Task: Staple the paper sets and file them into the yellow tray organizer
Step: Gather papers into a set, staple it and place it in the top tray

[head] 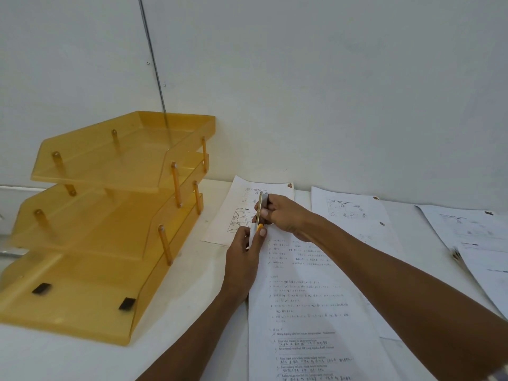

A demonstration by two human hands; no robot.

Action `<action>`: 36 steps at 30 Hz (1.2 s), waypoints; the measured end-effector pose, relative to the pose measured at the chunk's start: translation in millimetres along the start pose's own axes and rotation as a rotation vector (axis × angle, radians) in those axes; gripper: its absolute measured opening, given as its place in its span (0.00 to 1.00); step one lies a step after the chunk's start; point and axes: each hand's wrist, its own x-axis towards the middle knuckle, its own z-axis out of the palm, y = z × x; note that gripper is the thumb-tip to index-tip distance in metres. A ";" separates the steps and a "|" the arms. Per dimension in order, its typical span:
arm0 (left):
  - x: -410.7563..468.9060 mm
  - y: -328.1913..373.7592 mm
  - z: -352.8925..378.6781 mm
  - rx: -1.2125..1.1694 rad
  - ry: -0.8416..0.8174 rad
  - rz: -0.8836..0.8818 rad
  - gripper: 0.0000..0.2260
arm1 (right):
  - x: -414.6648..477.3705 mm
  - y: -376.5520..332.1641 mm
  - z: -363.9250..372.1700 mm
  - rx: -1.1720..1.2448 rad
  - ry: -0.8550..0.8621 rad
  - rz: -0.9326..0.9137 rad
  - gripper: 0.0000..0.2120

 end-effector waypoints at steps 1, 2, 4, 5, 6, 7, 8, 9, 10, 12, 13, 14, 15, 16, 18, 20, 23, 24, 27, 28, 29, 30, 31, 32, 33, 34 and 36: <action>0.6 -0.2 -0.5 -0.028 -0.012 -0.016 0.13 | 0.1 -1.0 -2.4 0.017 -0.023 0.008 0.08; 1.0 -0.6 -1.1 -0.049 -0.023 -0.035 0.13 | -1.3 -2.5 -5.2 0.040 -0.049 0.017 0.08; 1.2 -0.1 -1.8 -0.074 -0.031 -0.068 0.13 | -4.1 -4.4 -9.8 0.102 -0.067 0.026 0.08; 1.5 -0.2 -1.9 -0.080 -0.031 -0.078 0.13 | -4.4 -4.0 -11.7 0.149 -0.041 0.025 0.09; 1.6 -0.5 -2.0 -0.079 -0.030 -0.084 0.14 | -4.5 -3.7 -13.2 0.209 0.005 0.025 0.09; 1.4 -0.7 -1.7 -0.073 -0.030 -0.089 0.14 | -3.7 -2.5 -15.5 0.273 0.066 0.025 0.09; 1.1 -1.1 -1.5 -0.064 -0.032 -0.092 0.13 | -3.9 -1.8 -19.0 0.339 0.131 0.020 0.09; 0.3 -1.1 -1.5 -0.057 -0.035 -0.093 0.11 | -4.6 -1.2 -23.9 0.380 0.196 0.015 0.08; -0.6 -0.8 -2.0 -0.050 -0.035 -0.090 0.09 | -6.4 -0.6 -30.3 0.377 0.259 0.018 0.08; -1.4 -0.6 -3.9 -0.049 -0.037 -0.072 0.07 | -13.8 6.7 -47.2 0.251 0.380 0.046 0.10; -0.9 -1.7 -5.3 -0.055 -0.037 -0.061 0.07 | -19.3 13.6 -56.8 0.156 0.429 0.064 0.10; -0.6 -2.2 -7.1 -0.062 -0.039 -0.052 0.09 | -27.5 22.1 -67.2 0.048 0.465 0.079 0.09; 0.0 -2.5 -7.9 -0.069 -0.040 -0.049 0.10 | -36.6 33.1 -78.7 -0.067 0.487 0.096 0.08; 1.5 -4.3 -9.2 -0.069 -0.036 -0.053 0.11 | -46.5 45.6 -90.1 -0.183 0.495 0.119 0.06; 2.9 -5.2 -10.2 -0.084 -0.023 -0.074 0.12 | -69.3 71.2 -111.7 -0.419 0.480 0.217 0.05; 2.4 -3.3 -8.5 -0.100 -0.012 -0.103 0.11 | -93.4 96.1 -130.7 -0.588 0.459 0.347 0.07; 2.9 -1.6 -7.6 -0.094 -0.007 -0.133 0.11 | -123.6 124.3 -149.5 -0.745 0.466 0.513 0.07; 3.9 -1.5 -7.9 -0.091 -0.006 -0.144 0.11 | -131.9 132.0 -154.2 -0.783 0.482 0.549 0.07; 6.4 0.6 -5.8 -0.054 -0.010 -0.175 0.12 | -152.0 151.3 -165.2 -0.794 0.542 0.585 0.06; 7.3 0.8 -5.4 -0.041 -0.009 -0.186 0.12 | -154.5 156.3 -166.6 -0.801 0.551 0.584 0.05; 8.3 1.4 -4.9 -0.029 -0.009 -0.193 0.12 | -155.7 159.3 -167.4 -0.817 0.557 0.585 0.05; 8.6 1.8 -5.1 -0.018 -0.012 -0.204 0.12 | -155.8 160.4 -166.0 -0.845 0.560 0.587 0.06; 9.6 2.1 -4.8 -0.008 -0.013 -0.214 0.12 | -155.0 160.4 -165.3 -0.862 0.569 0.600 0.08; 9.9 2.5 -4.8 -0.002 -0.012 -0.222 0.12 | -154.0 160.3 -163.6 -0.882 0.576 0.619 0.10; 9.8 3.5 -4.5 0.000 -0.008 -0.227 0.12 | -153.5 158.6 -161.0 -0.905 0.580 0.638 0.11; 9.4 5.1 -4.3 0.000 -0.004 -0.231 0.11 | -152.6 156.3 -158.1 -0.959 0.590 0.647 0.12; 9.1 7.7 -3.8 0.004 0.006 -0.245 0.12 | -149.4 149.5 -152.2 -1.179 0.669 0.551 0.16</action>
